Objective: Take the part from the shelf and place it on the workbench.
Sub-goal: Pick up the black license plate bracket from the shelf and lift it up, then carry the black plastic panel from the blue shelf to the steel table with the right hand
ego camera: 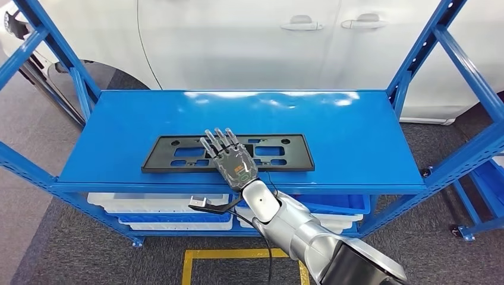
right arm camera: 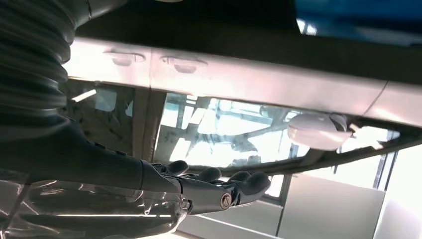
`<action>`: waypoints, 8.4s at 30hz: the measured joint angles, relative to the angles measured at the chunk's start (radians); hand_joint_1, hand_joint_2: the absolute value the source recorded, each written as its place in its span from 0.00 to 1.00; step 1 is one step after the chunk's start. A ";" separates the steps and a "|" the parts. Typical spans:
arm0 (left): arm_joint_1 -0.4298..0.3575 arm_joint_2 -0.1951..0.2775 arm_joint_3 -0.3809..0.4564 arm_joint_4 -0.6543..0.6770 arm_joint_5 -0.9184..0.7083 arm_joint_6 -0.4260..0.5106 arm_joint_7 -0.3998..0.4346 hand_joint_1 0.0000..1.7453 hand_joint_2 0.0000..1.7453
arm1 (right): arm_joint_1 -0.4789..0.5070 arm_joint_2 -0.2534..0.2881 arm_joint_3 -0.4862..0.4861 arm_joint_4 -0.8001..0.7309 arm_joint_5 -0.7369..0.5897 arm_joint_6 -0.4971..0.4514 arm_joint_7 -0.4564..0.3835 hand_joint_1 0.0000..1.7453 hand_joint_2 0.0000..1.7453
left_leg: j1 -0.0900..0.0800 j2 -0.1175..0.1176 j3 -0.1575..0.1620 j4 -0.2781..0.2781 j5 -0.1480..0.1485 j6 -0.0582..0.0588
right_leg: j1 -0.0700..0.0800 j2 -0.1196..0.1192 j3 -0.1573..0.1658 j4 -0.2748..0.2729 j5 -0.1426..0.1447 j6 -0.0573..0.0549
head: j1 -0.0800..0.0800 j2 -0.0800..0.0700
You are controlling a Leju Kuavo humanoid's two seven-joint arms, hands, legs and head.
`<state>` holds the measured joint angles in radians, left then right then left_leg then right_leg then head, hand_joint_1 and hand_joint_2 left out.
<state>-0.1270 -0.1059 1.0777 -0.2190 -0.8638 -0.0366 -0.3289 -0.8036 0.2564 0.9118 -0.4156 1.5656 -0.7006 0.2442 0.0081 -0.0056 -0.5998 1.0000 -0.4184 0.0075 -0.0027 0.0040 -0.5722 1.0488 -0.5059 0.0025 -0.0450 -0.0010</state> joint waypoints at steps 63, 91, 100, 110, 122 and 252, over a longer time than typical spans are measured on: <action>-0.023 -0.016 0.016 0.001 0.053 -0.022 -0.156 0.00 1.00 | -0.099 0.091 -0.054 0.098 -0.146 0.191 -0.112 1.00 1.00 | 0.009 0.000 0.002 0.003 -0.005 0.001 | -0.007 0.002 -0.091 0.098 -0.015 0.012 | 0.000 0.000; 0.034 0.049 0.096 0.001 0.160 0.028 0.025 0.00 1.00 | 0.461 -0.168 -0.438 -1.621 -1.828 1.062 -0.943 1.00 1.00 | 0.002 -0.002 0.010 0.004 -0.007 -0.002 | -0.005 0.003 -0.022 -0.020 0.043 0.005 | 0.000 0.000; 0.032 0.048 0.101 0.001 0.157 0.046 0.039 0.00 1.00 | 0.478 -0.200 -0.418 -1.606 -1.852 1.081 -0.941 1.00 1.00 | 0.003 0.003 -0.065 0.007 0.054 0.006 | -0.016 0.001 0.020 0.094 -0.067 0.022 | 0.000 0.000; 0.035 0.046 0.102 0.001 0.144 0.055 0.054 0.00 1.00 | 0.471 -0.220 -0.390 -1.595 -1.880 1.005 -0.926 1.00 1.00 | 0.010 -0.001 -0.138 0.199 -0.089 -0.048 | -0.009 -0.004 0.032 -0.035 0.017 -0.033 | 0.000 0.000; 0.032 0.041 0.099 0.001 0.120 0.049 0.068 0.00 1.00 | 0.480 -0.251 -0.386 -1.597 -1.862 1.040 -0.930 1.00 1.00 | -0.006 0.004 0.110 -0.031 -0.061 0.005 | -0.003 -0.006 -0.063 -0.022 0.089 0.007 | 0.000 0.000; 0.033 0.060 0.104 0.001 0.043 0.111 0.026 0.00 1.00 | 0.608 -0.183 -0.629 -1.607 -1.794 1.238 -0.942 1.00 1.00 | -0.002 0.061 0.058 -0.006 -0.048 0.009 | -0.010 -0.010 -0.101 0.148 -0.001 0.020 | 0.000 0.000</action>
<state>-0.0940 -0.0454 1.1815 -0.2183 -0.8212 0.0748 -0.3025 -0.1954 0.0732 0.2824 -2.0226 -0.2286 0.5373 -0.6973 0.0064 0.0551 -0.5415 0.9936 -0.4663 0.0165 -0.0128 -0.0059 -0.6729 1.1973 -0.5072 0.0221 -0.0446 -0.0011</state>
